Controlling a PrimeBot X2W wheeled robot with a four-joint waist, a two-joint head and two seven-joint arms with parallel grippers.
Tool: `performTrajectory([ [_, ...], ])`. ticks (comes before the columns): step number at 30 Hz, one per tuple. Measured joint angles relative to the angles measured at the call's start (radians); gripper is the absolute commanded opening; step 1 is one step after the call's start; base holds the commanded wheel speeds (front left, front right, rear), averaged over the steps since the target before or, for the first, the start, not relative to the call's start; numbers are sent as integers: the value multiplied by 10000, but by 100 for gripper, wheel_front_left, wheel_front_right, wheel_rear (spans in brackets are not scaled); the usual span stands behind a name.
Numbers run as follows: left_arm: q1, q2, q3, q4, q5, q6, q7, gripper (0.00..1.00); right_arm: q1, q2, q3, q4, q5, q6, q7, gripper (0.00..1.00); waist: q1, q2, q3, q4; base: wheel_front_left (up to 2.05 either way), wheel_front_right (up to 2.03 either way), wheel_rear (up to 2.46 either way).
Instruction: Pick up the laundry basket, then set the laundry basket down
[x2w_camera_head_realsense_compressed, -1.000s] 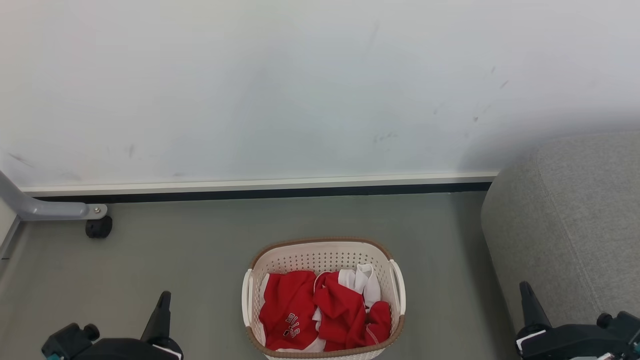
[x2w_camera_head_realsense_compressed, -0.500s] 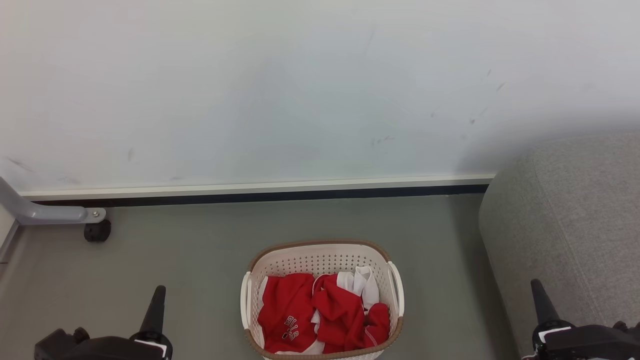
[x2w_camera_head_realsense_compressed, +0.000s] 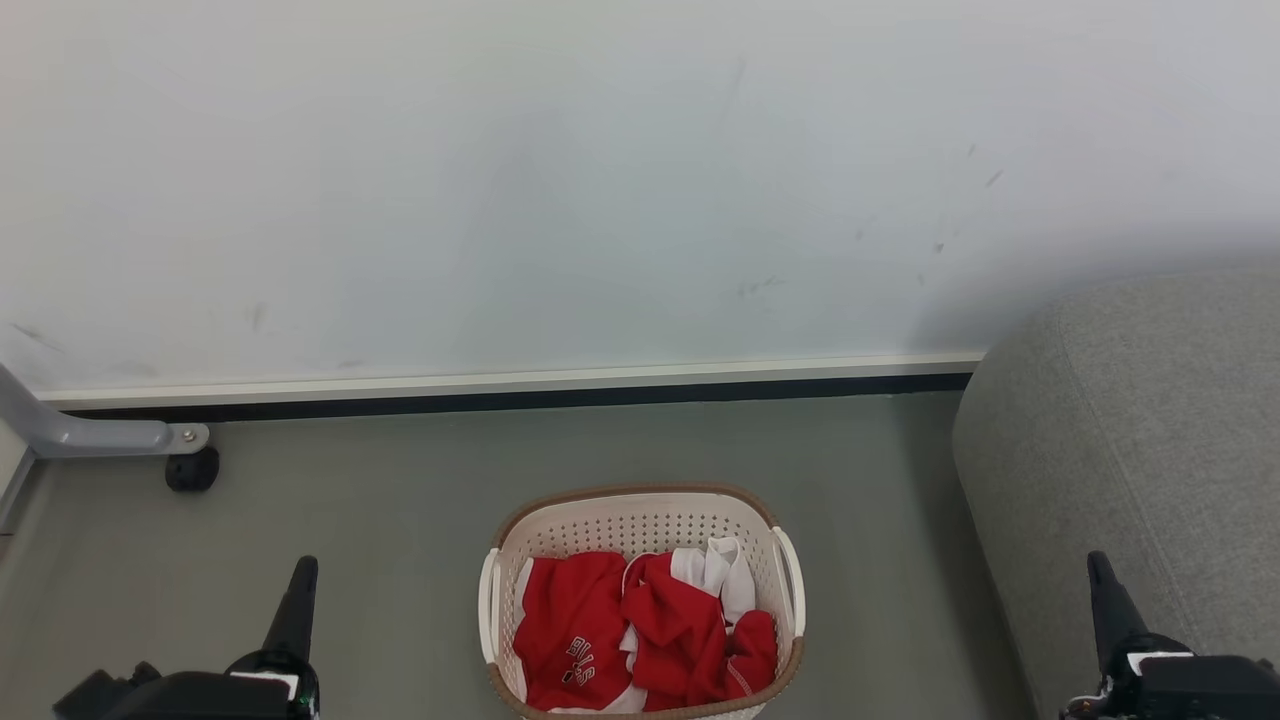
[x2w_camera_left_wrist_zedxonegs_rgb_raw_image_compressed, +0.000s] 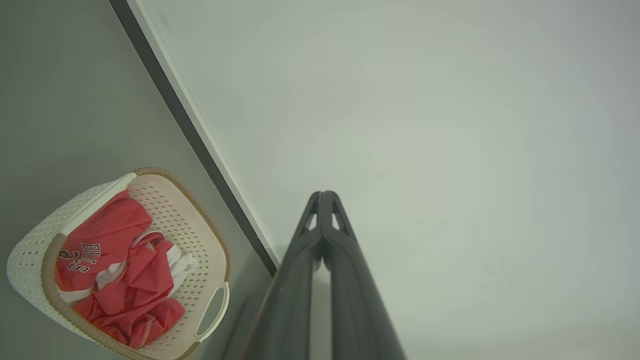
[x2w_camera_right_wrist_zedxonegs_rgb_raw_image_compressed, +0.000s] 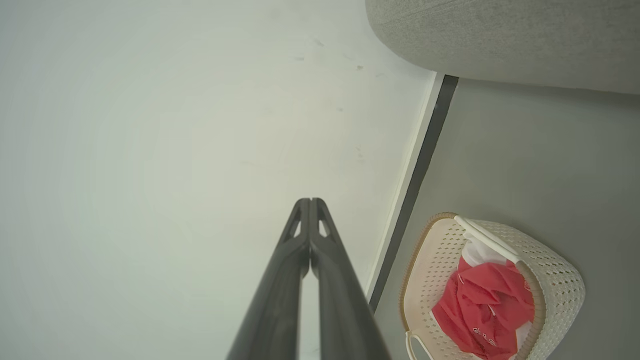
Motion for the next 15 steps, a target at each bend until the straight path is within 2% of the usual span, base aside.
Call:
performTrajectory([
  [9, -165, -115, 270, 82, -1225, -186, 163, 0, -135, 2, -293, 94, 1503, 268, 132, 0, 0, 0, -53, -35, 0, 0, 0],
  [15, -167, -132, 297, 98, -1440, -255, 167, 0, -180, 2, -320, 102, 1622, 299, 171, 0, 0, 0, -56, -37, 0, 0, 0],
])
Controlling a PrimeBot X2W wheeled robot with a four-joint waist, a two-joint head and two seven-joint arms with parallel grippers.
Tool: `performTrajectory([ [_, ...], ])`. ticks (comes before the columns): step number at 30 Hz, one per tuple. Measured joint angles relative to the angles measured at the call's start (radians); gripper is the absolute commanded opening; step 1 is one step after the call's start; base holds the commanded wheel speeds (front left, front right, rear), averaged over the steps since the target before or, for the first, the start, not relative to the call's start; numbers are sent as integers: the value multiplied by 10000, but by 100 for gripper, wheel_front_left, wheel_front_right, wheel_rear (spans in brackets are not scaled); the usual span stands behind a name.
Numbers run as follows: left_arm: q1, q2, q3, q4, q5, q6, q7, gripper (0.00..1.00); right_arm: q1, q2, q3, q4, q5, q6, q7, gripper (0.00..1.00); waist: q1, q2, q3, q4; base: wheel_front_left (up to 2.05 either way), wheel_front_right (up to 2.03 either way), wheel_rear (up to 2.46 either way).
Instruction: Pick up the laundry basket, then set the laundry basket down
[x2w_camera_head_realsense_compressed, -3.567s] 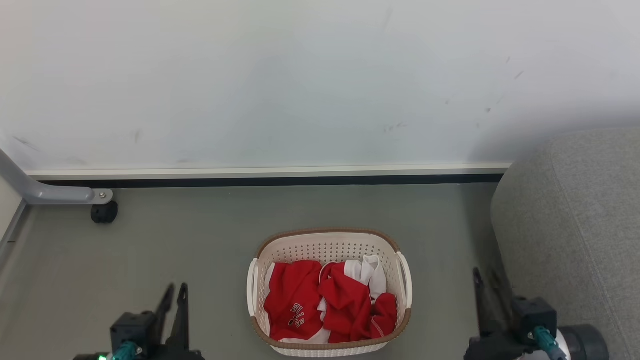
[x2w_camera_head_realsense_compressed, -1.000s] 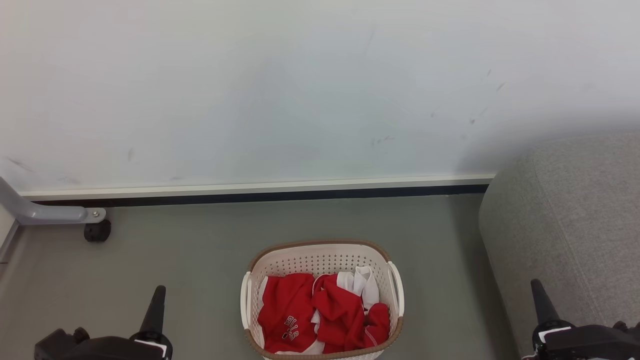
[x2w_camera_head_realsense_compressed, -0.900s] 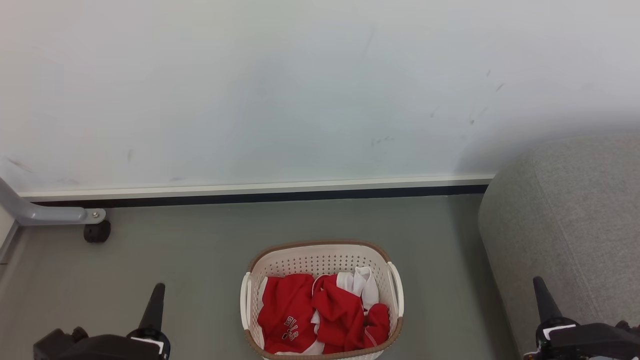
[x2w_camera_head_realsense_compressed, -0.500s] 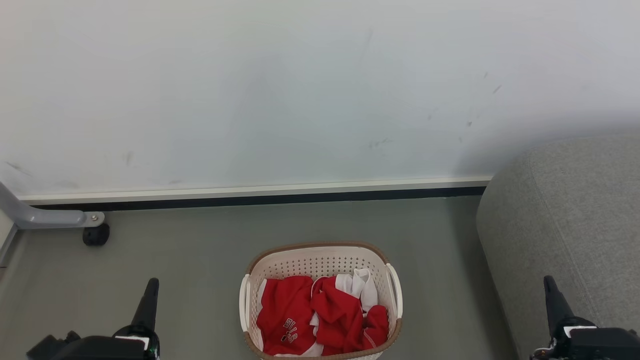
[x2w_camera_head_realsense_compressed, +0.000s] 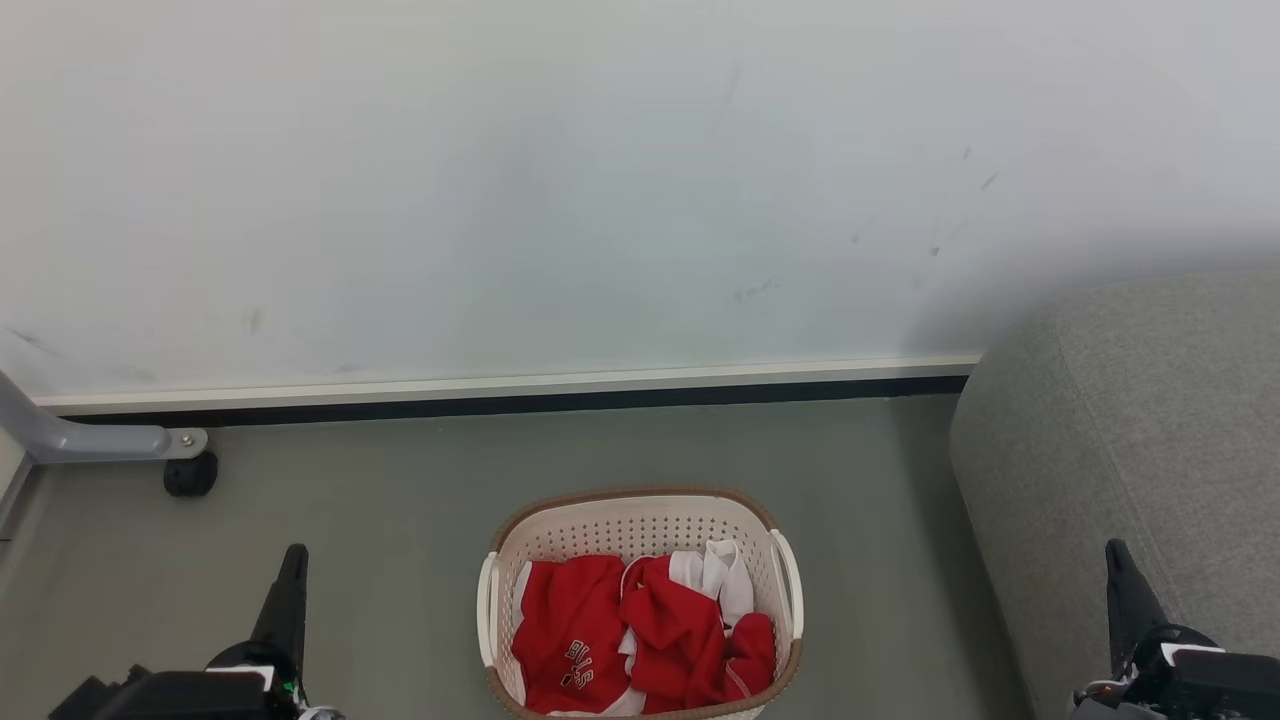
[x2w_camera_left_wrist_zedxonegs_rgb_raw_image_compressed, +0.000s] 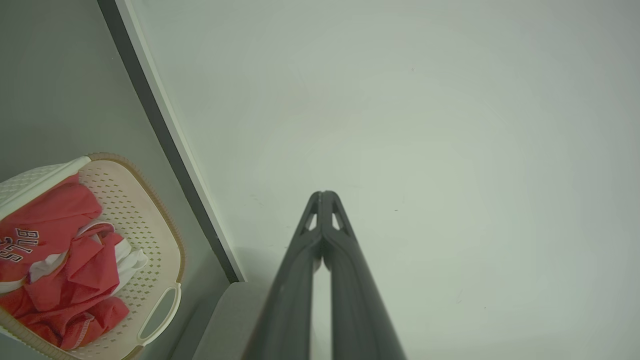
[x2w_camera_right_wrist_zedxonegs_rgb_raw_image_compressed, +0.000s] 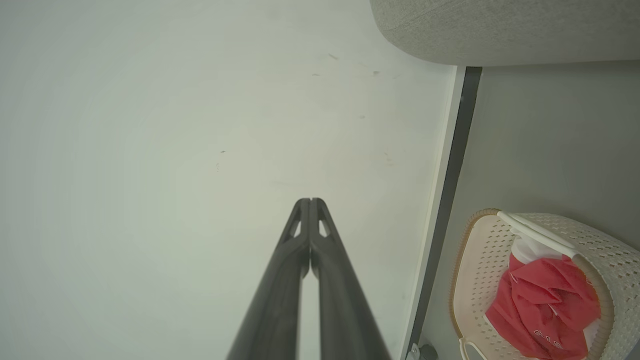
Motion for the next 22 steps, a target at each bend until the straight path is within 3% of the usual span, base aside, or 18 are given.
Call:
performTrajectory([
  [22, -3, -2, 0, 12, -2, 0, 0, 0, 0, 0, -2, 2, 0, 0, 0, 0, 0, 1, 0, 0, 0, 0, 0],
])
